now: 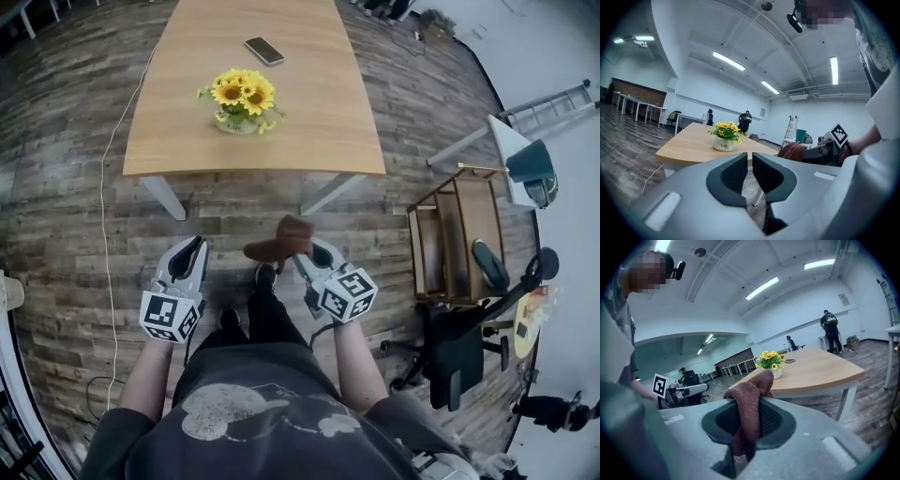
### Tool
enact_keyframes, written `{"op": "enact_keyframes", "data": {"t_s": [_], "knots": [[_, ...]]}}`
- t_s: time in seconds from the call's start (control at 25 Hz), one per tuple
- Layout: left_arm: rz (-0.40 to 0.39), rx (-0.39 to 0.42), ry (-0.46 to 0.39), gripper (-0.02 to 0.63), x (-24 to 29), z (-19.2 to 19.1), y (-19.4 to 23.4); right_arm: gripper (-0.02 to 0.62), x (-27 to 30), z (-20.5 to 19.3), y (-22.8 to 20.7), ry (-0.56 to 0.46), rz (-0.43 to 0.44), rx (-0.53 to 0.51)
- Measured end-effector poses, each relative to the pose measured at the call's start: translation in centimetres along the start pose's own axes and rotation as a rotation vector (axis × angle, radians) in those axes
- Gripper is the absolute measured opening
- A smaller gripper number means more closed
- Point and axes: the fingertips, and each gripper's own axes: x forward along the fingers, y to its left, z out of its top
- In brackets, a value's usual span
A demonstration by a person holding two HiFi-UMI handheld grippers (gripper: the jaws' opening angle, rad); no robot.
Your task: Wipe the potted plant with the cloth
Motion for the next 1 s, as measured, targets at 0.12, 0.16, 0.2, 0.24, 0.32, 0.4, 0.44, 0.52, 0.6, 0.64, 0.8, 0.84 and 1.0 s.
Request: {"op": "enact_keyframes", "data": {"t_s": [0.12, 0.16, 0.2, 0.24, 0.32, 0.4, 0.44, 0.52, 0.6, 0.64, 0.8, 0.84, 1.0], "knots": [[0.013, -0.011, 0.014, 0.018, -1.5, -0.5, -1.4, 0.049, -2.0, 0.0, 0.6, -0.023, -0.018, 0.009], [0.011, -0.013, 0.019, 0.018, -2.1, -0.7, -2.1, 0.049, -2.7, -0.1, 1.0, -0.025, -0.014, 0.009], [0.006, -0.012, 0.024, 0.018, -2.6, -0.9, -2.9, 0.049, -3.3, -0.3, 1.3, -0.027, -0.008, 0.008], [0.000, -0.005, 0.027, 0.018, -3.1, -1.1, -3.6, 0.049, -3.9, -0.4, 1.6, -0.029, 0.000, 0.007], [-0.001, 0.020, 0.028, 0.018, -3.7, -1.2, -4.8, 0.049, -4.8, -0.4, 1.8, -0.034, 0.016, 0.002], [0.022, 0.048, 0.024, 0.018, -4.4, -1.1, -5.6, 0.049, -5.7, -0.5, 2.1, -0.043, 0.039, -0.004], [0.040, 0.054, 0.020, 0.018, -4.9, -1.2, -6.0, 0.049, -6.3, -0.8, 2.4, -0.045, 0.051, -0.006], [0.069, 0.042, 0.008, 0.018, -5.9, -1.5, -7.1, 0.049, -8.0, -1.4, 2.9, -0.044, 0.070, -0.017], [0.060, 0.023, 0.010, 0.018, -6.8, -2.1, -9.0, 0.049, -9.7, -2.0, 3.4, -0.045, 0.079, -0.029], [0.045, 0.024, 0.021, 0.018, -7.2, -2.6, -10.2, 0.049, -10.6, -2.3, 3.6, -0.047, 0.081, -0.031], [0.022, 0.009, 0.048, 0.018, -9.2, -4.6, -14.7, 0.049, -15.0, -4.2, 4.5, -0.050, 0.076, -0.040], [0.028, 0.000, 0.046, 0.018, -9.8, -4.9, -15.7, 0.049, -16.2, -4.6, 4.7, -0.051, 0.078, -0.045], [0.037, 0.007, 0.038, 0.018, -11.7, -5.8, -19.6, 0.049, -20.6, -5.9, 5.9, -0.068, 0.091, -0.053]]}}
